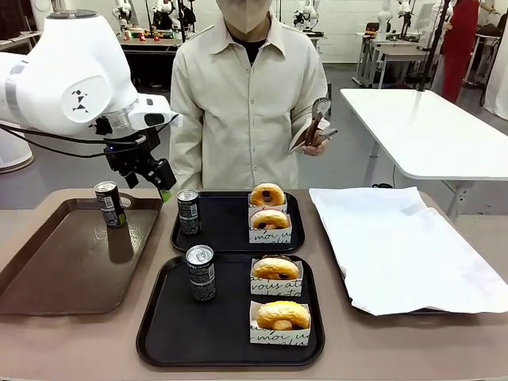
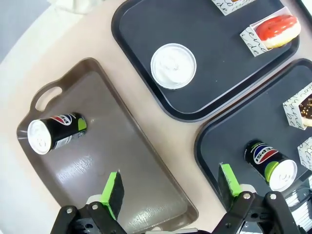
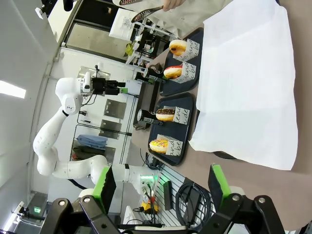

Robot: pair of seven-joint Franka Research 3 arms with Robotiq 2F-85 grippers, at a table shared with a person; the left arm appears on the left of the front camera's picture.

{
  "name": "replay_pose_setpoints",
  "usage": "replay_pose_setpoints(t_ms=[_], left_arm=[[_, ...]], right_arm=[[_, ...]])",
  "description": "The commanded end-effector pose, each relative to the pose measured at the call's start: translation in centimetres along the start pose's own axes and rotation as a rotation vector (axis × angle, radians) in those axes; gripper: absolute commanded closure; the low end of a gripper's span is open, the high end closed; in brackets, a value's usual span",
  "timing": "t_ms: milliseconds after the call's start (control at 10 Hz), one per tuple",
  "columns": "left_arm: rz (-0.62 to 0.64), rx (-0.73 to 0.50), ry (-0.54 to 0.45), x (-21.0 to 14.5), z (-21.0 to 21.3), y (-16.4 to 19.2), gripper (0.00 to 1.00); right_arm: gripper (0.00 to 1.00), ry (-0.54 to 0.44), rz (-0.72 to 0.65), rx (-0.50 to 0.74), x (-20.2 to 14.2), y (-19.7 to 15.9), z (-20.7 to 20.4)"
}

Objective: Set up donuts and drinks on trays.
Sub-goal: Pick up one Pepsi coke from the Handle tray and place it on the Flat Tray without a Pepsi coke.

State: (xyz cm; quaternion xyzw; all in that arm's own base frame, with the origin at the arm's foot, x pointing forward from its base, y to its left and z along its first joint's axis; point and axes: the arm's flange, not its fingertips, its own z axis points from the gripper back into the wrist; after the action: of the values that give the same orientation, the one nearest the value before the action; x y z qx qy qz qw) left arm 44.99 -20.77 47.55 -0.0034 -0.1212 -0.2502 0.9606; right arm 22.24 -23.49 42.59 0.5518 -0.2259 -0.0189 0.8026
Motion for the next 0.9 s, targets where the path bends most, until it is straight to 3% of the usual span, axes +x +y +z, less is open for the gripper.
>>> replay_pose_setpoints(t_ms=[0, 200, 300, 400, 600, 700, 800], left_arm=[[-0.004, -0.005, 0.011, 0.9, 0.0, -0.1, 0.0], [-0.003, -0.003, 0.001, 0.4, -0.1, -0.1, 0.0], [0.186, -0.252, -0.08, -0.4, 2.7, 2.6, 0.0], [0.275, -0.452, -0.103, -3.2, 5.0, 5.7, 0.0], [0.382, -0.705, -0.124, -8.2, 7.5, 11.8, 0.0], [0.421, -0.867, -0.166, -9.5, 7.9, 15.6, 0.0], [0.487, -1.026, -0.246, -13.8, 6.7, 17.7, 0.0]], right_arm=[[0.0, -0.022, 0.021, 0.024, 0.3, 0.0, -0.1], [0.0, -0.022, 0.021, 0.024, 0.3, 0.0, -0.1], [0.0, -0.022, 0.021, 0.024, 0.3, 0.0, -0.1], [0.0, -0.022, 0.021, 0.024, 0.3, 0.0, -0.1], [0.0, -0.022, 0.021, 0.024, 0.3, 0.0, -0.1], [0.0, -0.022, 0.021, 0.024, 0.3, 0.0, -0.1], [0.0, -0.022, 0.021, 0.024, 0.3, 0.0, -0.1]])
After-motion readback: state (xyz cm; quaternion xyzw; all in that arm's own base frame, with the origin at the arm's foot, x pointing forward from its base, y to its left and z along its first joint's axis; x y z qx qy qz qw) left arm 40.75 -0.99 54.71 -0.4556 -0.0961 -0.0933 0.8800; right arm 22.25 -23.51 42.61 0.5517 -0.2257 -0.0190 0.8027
